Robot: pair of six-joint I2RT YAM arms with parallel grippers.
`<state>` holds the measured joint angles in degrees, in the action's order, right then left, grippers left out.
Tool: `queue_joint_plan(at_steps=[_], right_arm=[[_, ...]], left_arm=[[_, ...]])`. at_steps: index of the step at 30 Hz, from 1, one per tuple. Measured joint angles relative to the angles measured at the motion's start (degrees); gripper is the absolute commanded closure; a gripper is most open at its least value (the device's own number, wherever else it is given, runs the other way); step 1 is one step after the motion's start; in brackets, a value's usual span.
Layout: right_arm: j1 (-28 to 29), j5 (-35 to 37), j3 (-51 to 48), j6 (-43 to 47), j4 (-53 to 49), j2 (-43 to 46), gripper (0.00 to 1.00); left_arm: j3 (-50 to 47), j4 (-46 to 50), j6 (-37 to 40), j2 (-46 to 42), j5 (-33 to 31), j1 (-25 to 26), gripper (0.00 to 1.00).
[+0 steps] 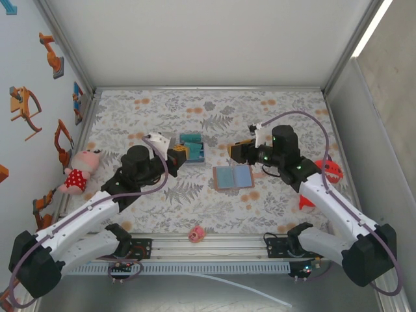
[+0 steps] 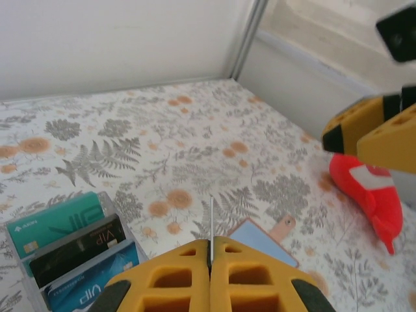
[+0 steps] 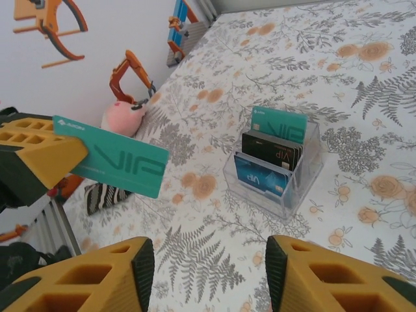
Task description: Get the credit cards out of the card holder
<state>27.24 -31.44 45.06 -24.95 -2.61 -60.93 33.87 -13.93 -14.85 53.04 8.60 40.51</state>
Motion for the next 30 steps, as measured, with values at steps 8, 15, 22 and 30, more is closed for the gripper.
queue_joint_plan(at_steps=[8,15,22,30], right_arm=[[1.7,-2.2,-5.8,-10.7,19.3,-3.7,0.39],[5.2,-3.9,-5.8,-14.1,29.8,-8.0,0.41],[5.6,-6.8,-5.1,-17.5,37.0,-13.3,0.52],[5.6,-10.5,-3.1,-20.5,42.2,-14.9,0.73]], left_arm=[[-2.9,-11.0,-9.0,0.8,-1.2,-0.4,1.0],[-3.0,-20.8,-16.2,5.5,2.5,-0.4,1.0],[-3.0,-27.1,-21.0,8.7,7.2,-0.4,1.0],[-3.0,-32.9,-24.4,11.3,9.9,-0.6,1.0]])
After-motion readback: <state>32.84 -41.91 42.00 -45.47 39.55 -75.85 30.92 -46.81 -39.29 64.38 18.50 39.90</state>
